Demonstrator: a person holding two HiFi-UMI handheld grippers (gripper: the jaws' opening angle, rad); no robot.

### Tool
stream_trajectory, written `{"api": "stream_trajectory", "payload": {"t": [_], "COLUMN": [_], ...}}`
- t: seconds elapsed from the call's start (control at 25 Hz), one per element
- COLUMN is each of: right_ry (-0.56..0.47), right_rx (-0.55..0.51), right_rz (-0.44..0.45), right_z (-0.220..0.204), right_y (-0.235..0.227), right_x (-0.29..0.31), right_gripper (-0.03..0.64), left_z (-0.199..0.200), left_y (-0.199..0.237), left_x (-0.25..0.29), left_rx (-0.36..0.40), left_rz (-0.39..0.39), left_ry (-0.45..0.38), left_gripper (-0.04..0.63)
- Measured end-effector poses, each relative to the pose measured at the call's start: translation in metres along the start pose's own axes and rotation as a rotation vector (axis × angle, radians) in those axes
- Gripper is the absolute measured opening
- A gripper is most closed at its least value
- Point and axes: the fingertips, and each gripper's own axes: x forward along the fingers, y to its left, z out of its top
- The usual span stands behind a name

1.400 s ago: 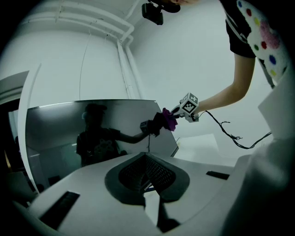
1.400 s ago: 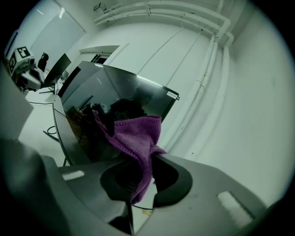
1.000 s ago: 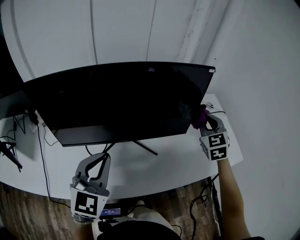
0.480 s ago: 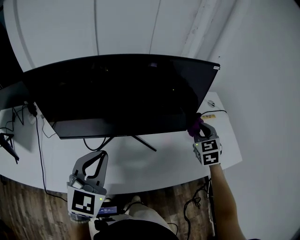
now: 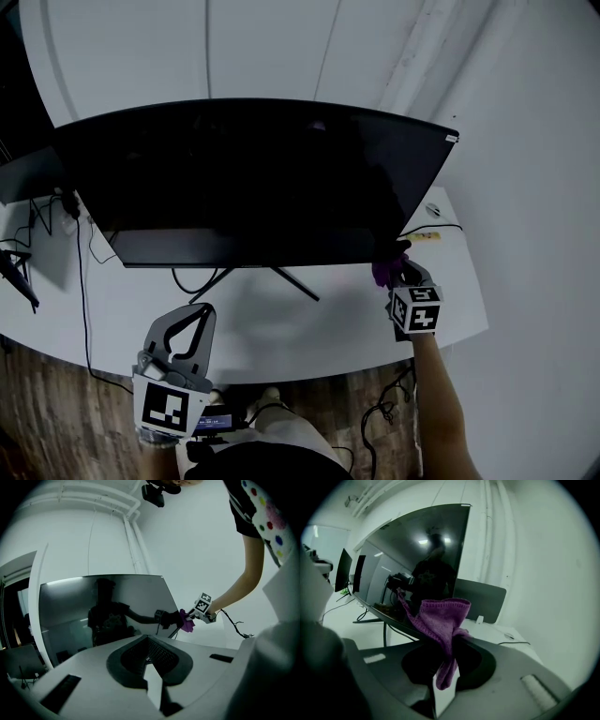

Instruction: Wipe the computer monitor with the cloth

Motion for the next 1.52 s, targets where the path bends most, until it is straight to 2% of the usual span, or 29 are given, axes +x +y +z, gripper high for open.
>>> {"api": "stream_trajectory", "payload": {"t": [0.24, 0.48, 0.64, 0.88, 1.52], "right_ry": [-0.002, -0.06, -0.081, -0.088, -0.062], "right_rx": [0.256, 0.598, 0.712, 0.776, 0.759], "right_rz": [0.003, -0.006, -0.013, 0.001, 0.071], "right_z": [-0.024, -0.034, -0.036, -0.036, -0.018], "right_y": [0.007, 0.012, 0.019, 0.042, 0.123], "right_x": [0.01, 0.011, 0.012, 0.014, 0.02], "right_gripper": [0.058, 0.058, 0.058, 0.058, 0.058], "left_z": [-0.004, -0.006, -0.008, -0.015, -0.035], "left_y": [0.004, 0.009, 0.012, 0.022, 0.057], "left_x": [-0.007, -0.012, -0.016, -0.024, -0.058], "left_rx": [-0.02, -0.01, -0.012, -0.024, -0.044], "left_rz": [0.007, 0.009, 0.011, 0.018, 0.046], "left_ry": [0.009, 0.014, 0.014, 0.018, 0.019], "left_gripper": [0.005, 0.005, 0.005, 0.005, 0.005]}}
